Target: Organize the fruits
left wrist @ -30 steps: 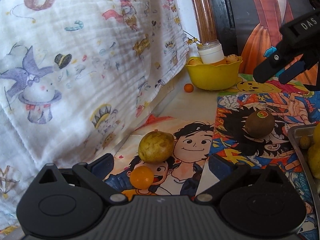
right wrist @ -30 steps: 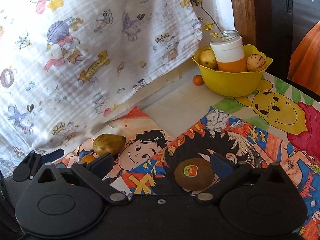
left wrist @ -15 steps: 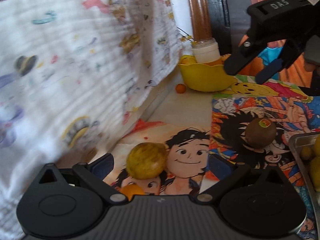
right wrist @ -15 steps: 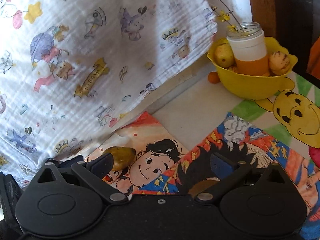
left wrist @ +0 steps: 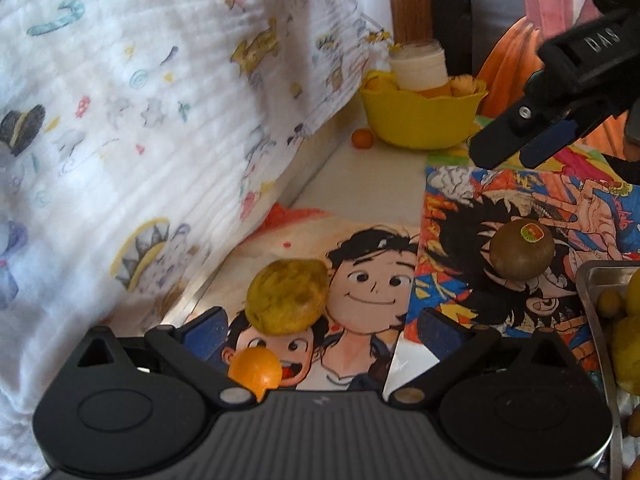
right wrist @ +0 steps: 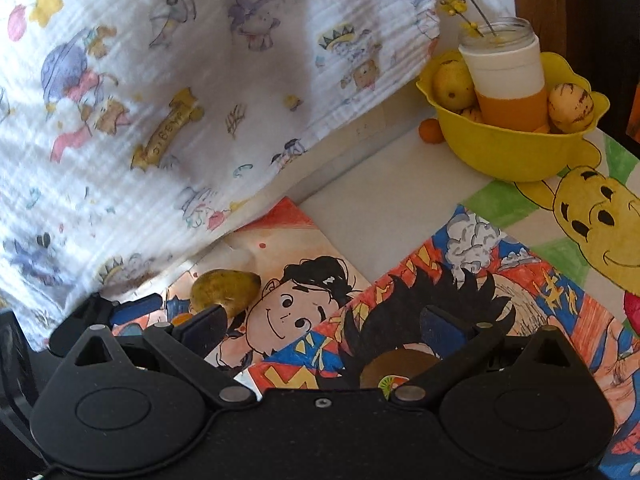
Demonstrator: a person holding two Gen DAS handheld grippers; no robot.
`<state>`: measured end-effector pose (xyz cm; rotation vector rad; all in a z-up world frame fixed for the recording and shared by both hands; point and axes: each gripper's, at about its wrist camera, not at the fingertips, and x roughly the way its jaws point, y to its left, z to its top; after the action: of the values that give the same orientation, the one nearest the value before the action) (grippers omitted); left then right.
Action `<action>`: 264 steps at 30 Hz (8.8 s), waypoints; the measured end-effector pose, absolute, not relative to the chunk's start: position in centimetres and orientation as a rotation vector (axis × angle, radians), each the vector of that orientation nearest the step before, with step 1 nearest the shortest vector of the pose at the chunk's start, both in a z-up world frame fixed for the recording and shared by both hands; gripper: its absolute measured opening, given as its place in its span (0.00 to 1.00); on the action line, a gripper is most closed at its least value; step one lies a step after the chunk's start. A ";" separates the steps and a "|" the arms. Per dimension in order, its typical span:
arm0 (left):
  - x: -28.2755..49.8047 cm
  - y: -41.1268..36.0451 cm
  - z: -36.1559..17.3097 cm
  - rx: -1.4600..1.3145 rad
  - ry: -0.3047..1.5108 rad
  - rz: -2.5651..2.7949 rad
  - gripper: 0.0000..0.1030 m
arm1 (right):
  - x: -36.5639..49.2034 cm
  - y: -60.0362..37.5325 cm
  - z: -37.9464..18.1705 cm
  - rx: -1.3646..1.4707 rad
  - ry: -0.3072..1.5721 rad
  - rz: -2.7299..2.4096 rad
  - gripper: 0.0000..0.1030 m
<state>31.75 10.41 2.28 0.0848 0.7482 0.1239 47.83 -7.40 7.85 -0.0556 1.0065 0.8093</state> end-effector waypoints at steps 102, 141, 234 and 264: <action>32.3 12.4 0.3 0.081 0.880 0.190 0.96 | 48.3 1.2 4.7 -0.815 0.800 1.309 0.87; 31.4 15.2 0.2 -0.043 0.904 0.210 0.35 | 44.1 10.2 0.1 -1.177 0.436 1.655 0.59; 18.2 -11.0 1.2 -0.039 0.636 -0.247 0.35 | 21.8 -34.9 1.0 0.060 0.597 0.808 0.52; 19.5 -11.7 -0.2 0.018 0.691 -0.226 0.35 | 22.2 -32.2 -1.6 -0.190 0.589 0.784 0.52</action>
<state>19.47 -11.69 -0.18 0.0179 0.6914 -0.2260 22.19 -32.17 -1.62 -0.1903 0.5887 0.7838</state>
